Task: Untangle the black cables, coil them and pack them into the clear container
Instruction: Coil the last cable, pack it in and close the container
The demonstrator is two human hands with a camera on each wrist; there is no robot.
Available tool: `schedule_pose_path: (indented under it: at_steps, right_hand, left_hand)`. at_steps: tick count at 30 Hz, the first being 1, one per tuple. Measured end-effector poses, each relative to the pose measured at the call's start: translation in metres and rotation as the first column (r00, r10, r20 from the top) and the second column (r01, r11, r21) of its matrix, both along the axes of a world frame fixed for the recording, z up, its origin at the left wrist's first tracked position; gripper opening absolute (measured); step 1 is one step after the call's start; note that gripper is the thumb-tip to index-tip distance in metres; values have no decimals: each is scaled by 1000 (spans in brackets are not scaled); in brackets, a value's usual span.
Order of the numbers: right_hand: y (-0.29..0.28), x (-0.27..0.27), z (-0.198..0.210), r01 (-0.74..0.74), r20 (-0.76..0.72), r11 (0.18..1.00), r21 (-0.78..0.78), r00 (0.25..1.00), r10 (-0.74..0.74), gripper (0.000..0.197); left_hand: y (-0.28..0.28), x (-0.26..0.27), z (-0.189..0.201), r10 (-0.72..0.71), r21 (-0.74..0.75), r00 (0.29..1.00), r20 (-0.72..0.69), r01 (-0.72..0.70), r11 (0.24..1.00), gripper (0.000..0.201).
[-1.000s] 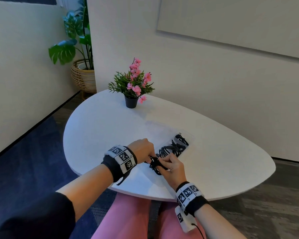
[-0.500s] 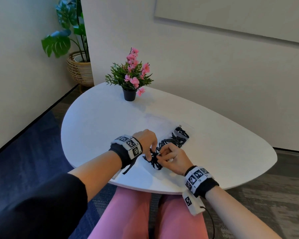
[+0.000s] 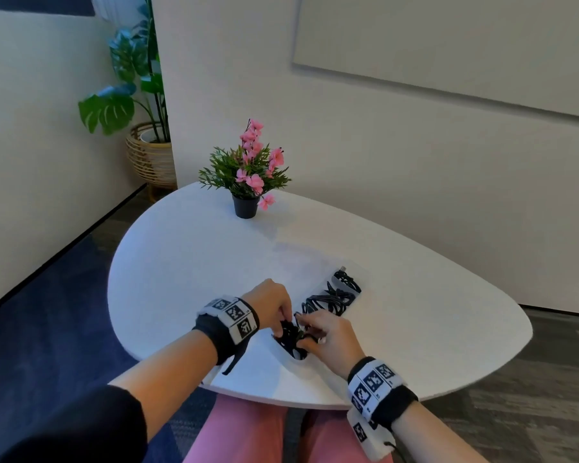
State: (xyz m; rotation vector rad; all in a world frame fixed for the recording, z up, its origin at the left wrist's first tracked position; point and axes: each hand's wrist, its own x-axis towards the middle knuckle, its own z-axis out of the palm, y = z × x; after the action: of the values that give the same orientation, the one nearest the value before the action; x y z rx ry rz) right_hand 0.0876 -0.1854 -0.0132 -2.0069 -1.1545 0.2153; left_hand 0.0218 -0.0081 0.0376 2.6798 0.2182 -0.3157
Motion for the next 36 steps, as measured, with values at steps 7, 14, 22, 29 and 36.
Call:
schedule_pose_path:
  at_steps: [7,14,22,29,36]
  right_hand:
    - [-4,4,17,33,28,986,-163,999,-29,16]
    - [11,1,37,-51,-6,872,-487,998,55,15]
    - [-25,37,47,178,-110,975,-131,975,-193,6]
    - [-41,51,23,146,136,955,-256,984,-114,14]
    - [-29,27,23,71,44,967,-243,997,-62,14]
  left_hand:
    - [-4,6,-12,18,58,1000,1,-18,998,27]
    - [9,-11,-20,-53,-54,992,117,60,997,21]
    - [39,-53,-31,504,-263,849,157,-456,850,40]
    - [34,-51,-48,650,-427,741,-166,-649,630,61]
    - [50,-33,-28,788,-759,616,-20,-523,389,70]
